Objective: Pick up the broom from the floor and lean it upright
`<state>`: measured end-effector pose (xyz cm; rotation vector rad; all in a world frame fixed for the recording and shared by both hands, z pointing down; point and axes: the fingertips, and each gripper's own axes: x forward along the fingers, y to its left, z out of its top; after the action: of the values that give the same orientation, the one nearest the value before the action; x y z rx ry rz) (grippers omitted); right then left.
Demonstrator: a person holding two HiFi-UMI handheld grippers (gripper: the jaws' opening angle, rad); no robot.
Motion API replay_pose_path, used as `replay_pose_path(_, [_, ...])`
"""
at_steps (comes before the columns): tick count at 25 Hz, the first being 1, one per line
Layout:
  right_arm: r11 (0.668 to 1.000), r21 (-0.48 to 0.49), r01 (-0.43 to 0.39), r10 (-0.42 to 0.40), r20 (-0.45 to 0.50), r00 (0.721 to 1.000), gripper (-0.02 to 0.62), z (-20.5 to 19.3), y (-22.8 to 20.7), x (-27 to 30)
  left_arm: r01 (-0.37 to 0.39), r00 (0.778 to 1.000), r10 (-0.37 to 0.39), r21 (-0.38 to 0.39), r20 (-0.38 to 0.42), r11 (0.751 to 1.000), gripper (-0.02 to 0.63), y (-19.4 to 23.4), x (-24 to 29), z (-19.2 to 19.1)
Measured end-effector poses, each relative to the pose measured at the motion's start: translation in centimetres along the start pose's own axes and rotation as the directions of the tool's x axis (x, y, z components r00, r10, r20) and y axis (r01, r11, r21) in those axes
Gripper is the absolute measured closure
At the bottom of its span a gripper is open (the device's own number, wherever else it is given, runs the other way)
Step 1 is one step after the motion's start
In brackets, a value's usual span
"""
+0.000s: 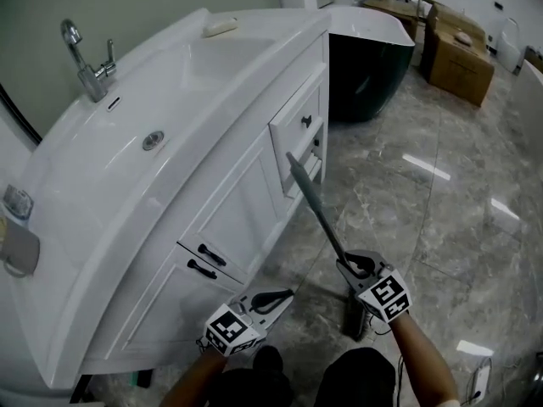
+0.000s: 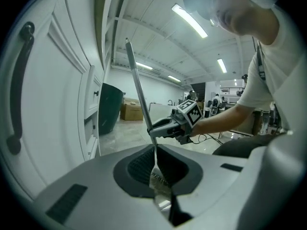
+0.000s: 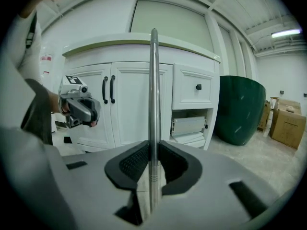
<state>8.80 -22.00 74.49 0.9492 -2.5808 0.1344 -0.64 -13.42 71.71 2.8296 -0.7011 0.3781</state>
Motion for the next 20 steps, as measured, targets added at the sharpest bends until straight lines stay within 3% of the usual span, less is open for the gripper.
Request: replay_pose_path(20, [0.997,0.031,-0.071,0.07,0.05,0.996,0.518,4.7,1.1,11.4,-0.133,0.99,0.135,-0.04,0.047,0.99,0.591,4.7,-4.3,2.2])
